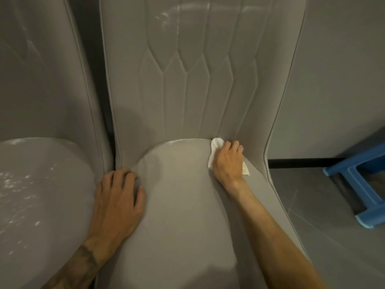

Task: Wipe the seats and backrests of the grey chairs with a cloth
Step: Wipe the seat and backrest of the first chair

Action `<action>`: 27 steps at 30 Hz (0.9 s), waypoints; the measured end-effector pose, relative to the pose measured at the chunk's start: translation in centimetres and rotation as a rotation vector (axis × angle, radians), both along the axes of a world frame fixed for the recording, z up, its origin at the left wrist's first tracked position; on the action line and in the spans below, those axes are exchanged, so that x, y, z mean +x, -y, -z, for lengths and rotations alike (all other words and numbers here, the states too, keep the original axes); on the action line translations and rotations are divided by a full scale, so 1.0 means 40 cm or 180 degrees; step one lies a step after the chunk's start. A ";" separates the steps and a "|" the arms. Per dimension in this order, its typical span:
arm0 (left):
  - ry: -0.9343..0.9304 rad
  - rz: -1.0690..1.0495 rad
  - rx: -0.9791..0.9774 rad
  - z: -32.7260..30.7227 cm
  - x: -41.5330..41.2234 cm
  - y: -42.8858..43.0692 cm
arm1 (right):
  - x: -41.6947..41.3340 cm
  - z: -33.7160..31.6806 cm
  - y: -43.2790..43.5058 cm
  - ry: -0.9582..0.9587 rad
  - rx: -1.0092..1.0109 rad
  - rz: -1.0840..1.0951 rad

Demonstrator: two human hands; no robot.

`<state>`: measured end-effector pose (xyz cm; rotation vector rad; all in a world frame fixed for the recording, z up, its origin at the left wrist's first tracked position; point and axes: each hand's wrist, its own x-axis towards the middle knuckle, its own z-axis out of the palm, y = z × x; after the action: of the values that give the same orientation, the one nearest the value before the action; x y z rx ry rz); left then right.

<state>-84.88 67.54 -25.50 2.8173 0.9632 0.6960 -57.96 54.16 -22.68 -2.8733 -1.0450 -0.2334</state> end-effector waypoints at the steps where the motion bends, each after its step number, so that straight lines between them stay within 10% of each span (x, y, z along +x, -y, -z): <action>1: 0.0005 0.0008 0.0007 0.002 0.000 0.000 | 0.005 0.006 0.023 0.0020 0.0105 0.0012; 27: -0.0087 -0.0036 0.0037 -0.014 0.000 0.008 | 0.028 0.028 -0.023 -0.0139 0.0330 -0.0144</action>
<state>-84.89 67.21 -24.96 2.8408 0.9831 0.6685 -56.85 55.06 -23.82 -2.7471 -1.0563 -0.2143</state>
